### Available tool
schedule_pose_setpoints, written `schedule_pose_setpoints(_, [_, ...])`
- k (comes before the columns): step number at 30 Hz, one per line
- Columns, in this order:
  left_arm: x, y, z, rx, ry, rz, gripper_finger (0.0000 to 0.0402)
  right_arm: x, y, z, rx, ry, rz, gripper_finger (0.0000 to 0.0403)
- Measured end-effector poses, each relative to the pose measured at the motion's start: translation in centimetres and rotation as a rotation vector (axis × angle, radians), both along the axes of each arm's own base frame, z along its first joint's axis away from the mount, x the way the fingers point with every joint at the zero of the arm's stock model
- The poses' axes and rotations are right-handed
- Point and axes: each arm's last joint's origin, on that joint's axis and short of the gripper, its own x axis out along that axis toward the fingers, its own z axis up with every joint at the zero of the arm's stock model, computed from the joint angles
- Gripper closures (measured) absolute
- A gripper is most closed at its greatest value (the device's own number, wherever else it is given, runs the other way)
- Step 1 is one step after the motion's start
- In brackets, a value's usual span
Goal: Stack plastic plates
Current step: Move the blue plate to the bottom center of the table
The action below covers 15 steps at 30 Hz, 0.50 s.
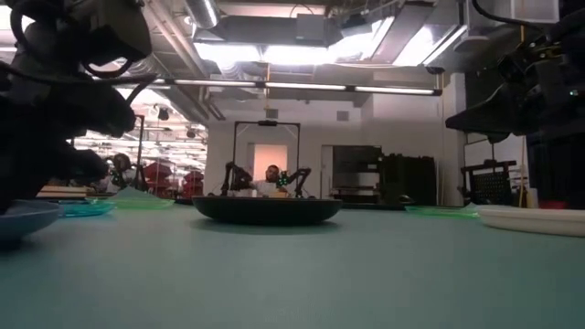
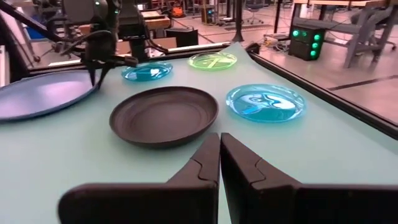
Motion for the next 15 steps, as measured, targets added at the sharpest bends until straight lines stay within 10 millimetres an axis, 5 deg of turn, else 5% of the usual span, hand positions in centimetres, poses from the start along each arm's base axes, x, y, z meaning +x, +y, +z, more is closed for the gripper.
schedule_pose_setpoints(15, [2.5,0.8,1.7,-0.01,-0.133,0.221,0.0391,0.0,0.0,0.0,0.057,-0.011,0.001,0.0393])
